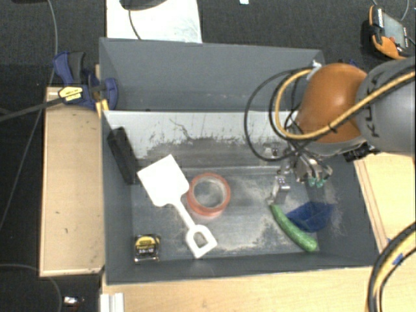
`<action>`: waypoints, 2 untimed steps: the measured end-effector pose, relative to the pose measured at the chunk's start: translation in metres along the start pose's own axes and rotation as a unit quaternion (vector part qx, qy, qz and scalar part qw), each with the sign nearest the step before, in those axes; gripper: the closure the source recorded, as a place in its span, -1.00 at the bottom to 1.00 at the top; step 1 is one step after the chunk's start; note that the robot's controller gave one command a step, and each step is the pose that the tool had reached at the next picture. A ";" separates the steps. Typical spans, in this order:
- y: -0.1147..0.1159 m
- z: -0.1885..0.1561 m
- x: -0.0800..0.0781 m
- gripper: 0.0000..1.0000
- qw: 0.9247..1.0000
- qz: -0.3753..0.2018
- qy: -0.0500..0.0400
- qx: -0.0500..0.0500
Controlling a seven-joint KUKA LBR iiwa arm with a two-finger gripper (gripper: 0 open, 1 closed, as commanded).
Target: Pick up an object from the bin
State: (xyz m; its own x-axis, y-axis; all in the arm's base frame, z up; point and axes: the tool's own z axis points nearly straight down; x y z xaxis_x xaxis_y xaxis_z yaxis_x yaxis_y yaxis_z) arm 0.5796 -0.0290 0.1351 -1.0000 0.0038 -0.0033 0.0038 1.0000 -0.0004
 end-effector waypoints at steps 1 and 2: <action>0.000 0.000 0.000 -1.00 1.000 0.000 0.000 0.000; -0.011 -0.003 0.015 -1.00 1.000 -0.003 -0.001 0.000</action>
Offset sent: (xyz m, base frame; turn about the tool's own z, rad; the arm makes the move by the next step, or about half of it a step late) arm -0.0155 -0.0099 0.0026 -0.0114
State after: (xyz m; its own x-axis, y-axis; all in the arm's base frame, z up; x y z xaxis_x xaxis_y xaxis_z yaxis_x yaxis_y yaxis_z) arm 0.5648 -0.0394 0.1385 -1.0000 -0.0018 -0.0057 -0.0018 1.0000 -0.0009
